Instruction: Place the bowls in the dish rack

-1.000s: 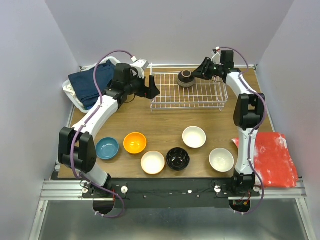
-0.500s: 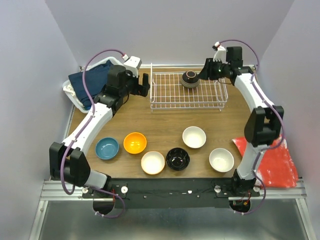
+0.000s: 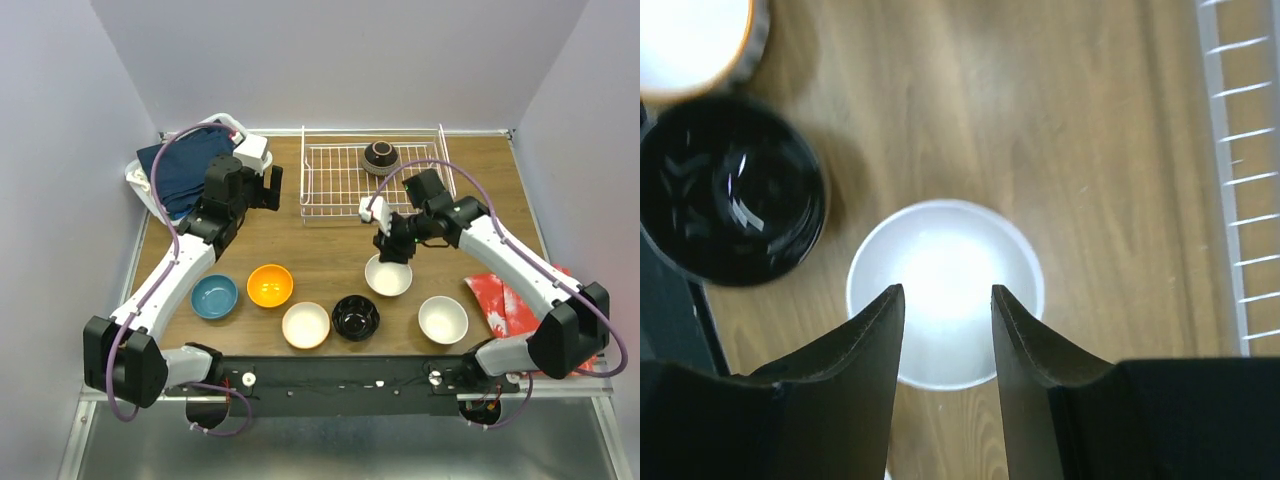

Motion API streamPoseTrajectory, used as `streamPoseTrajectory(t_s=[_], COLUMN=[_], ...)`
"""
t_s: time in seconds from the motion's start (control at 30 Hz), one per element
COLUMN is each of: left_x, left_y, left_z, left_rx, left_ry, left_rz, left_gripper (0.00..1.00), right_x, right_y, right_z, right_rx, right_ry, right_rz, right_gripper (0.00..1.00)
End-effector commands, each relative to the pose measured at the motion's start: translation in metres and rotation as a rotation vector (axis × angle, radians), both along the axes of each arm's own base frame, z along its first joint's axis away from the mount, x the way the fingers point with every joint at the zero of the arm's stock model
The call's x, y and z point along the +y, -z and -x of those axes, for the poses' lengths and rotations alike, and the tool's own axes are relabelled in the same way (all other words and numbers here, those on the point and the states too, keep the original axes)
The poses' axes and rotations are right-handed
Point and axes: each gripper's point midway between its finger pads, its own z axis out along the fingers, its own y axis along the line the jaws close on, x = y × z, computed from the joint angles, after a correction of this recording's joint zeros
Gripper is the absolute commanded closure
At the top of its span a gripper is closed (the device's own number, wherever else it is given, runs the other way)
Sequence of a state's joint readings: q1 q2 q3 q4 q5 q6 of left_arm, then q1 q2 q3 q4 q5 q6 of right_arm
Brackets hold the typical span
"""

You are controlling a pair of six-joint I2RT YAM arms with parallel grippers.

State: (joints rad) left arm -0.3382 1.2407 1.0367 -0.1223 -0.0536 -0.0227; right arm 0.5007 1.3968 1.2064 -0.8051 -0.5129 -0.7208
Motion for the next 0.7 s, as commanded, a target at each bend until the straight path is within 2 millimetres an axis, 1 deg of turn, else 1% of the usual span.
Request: streamPoseTrajectory(t_s=[0.0,0.03,0.07,0.13,0.17,0.2,0.23,0.4,0.47,0.5,0.57,0.67], left_x=[-0.001,-0.002,-0.003,-0.003,-0.003,-0.003,-0.002,0.0,0.007,0.006,0.01,0.013], left_y=[-0.02,-0.021,-0.022,-0.023,-0.024,-0.023,-0.023,-0.021,-0.02,-0.02,-0.017,-0.013], left_z=[0.003,0.005,0.006,0.008,0.009,0.01,0.011,0.013,0.012,0.012,0.011,0.012], left_rx=[-0.072,-0.074,-0.074,-0.075,-0.075,-0.071,-0.067,-0.048,-0.043,-0.037,-0.029,-0.022], left_ry=[0.001,0.002,0.008,0.013,0.014,0.016,0.017,0.017,-0.006,0.003,-0.003,-0.016], left_rz=[0.036,0.044,0.05,0.053,0.055,0.056,0.056,0.085,0.095,0.117,0.127,0.136], left_gripper=[0.01,0.01,0.01,0.01,0.01,0.01,0.01,0.01,0.01,0.01,0.01,0.01], right_x=[-0.031,-0.031,-0.039,-0.043,-0.046,-0.051,-0.052,-0.049,-0.046,-0.047,-0.047,-0.047], right_y=[0.033,0.034,0.042,0.048,0.048,0.055,0.057,0.065,0.067,0.069,0.071,0.076], right_z=[0.035,0.04,0.045,0.051,0.051,0.053,0.054,0.057,0.058,0.058,0.057,0.062], right_rx=[-0.044,-0.053,-0.044,-0.057,-0.077,-0.074,-0.075,-0.041,-0.043,-0.043,-0.049,-0.038], right_ry=[-0.151,-0.168,-0.17,-0.198,-0.201,-0.201,-0.207,-0.222,-0.238,-0.243,-0.257,-0.297], right_rz=[0.223,0.234,0.268,0.291,0.294,0.316,0.322,0.313,0.311,0.316,0.324,0.333], right_gripper=[0.52,0.52,0.52,0.52,0.52,0.52,0.52,0.54,0.55,0.55,0.55,0.57])
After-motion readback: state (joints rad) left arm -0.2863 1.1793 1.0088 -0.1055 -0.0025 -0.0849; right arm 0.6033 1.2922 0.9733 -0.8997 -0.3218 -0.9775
